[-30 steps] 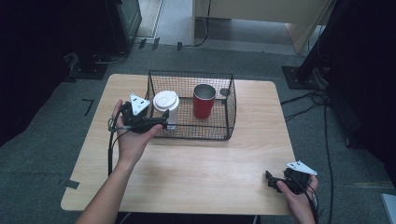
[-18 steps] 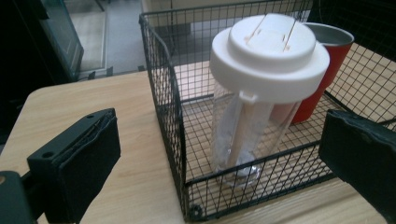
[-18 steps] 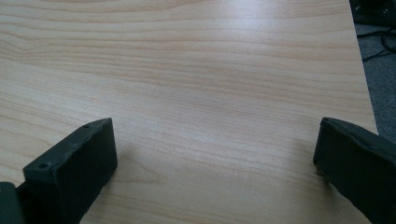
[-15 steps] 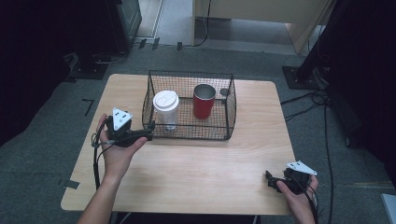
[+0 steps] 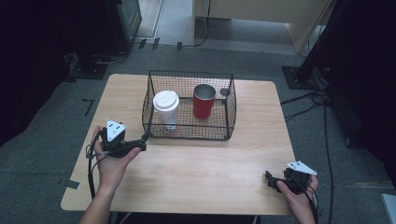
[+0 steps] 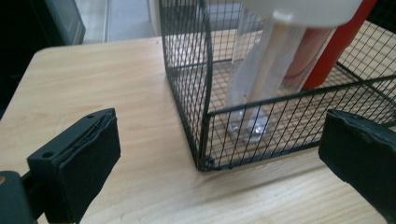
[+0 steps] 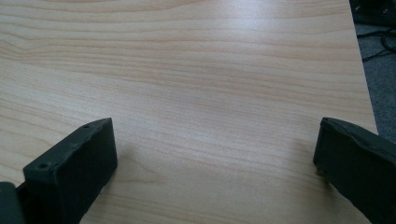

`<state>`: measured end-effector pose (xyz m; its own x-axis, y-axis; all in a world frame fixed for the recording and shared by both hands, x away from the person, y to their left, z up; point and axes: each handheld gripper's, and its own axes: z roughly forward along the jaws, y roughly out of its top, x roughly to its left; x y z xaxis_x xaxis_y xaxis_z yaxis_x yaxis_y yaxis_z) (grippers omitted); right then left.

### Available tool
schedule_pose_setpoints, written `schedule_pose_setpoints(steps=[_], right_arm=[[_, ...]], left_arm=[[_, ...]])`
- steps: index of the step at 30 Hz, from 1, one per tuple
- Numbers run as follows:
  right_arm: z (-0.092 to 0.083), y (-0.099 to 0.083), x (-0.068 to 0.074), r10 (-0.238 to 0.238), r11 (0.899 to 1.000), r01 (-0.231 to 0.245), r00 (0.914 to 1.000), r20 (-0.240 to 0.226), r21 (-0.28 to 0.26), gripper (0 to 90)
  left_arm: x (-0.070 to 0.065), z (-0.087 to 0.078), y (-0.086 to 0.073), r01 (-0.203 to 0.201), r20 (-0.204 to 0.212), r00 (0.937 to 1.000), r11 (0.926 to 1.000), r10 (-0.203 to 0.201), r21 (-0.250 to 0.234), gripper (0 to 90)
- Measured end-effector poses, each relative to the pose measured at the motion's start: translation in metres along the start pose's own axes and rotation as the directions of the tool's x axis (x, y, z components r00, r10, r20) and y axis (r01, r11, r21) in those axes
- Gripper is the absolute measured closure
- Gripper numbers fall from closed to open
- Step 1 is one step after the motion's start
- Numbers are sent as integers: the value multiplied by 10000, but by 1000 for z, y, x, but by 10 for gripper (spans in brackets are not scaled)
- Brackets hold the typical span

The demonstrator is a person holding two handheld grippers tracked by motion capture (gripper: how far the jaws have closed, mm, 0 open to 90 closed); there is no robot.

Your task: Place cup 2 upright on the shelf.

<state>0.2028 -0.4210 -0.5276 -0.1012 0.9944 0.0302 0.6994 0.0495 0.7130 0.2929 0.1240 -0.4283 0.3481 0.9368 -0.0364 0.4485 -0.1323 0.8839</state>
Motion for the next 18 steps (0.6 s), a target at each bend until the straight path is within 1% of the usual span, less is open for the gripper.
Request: schedule_pose_setpoints(steps=[6,13,18], right_arm=[[0,0,0,-1,10000,1,10000,0,0,0],[0,0,0,-14,10000,14,10000,2,4,0],[0,0,0,-24,10000,24,10000,5,1,0]], left_arm=[[7,1,-17,167,-122,9998,9995,-163,281,0],[18,-2,-35,598,-227,9980,9965,-585,583,0],[25,-4,-49,679,-362,9972,9942,-651,838,0]])
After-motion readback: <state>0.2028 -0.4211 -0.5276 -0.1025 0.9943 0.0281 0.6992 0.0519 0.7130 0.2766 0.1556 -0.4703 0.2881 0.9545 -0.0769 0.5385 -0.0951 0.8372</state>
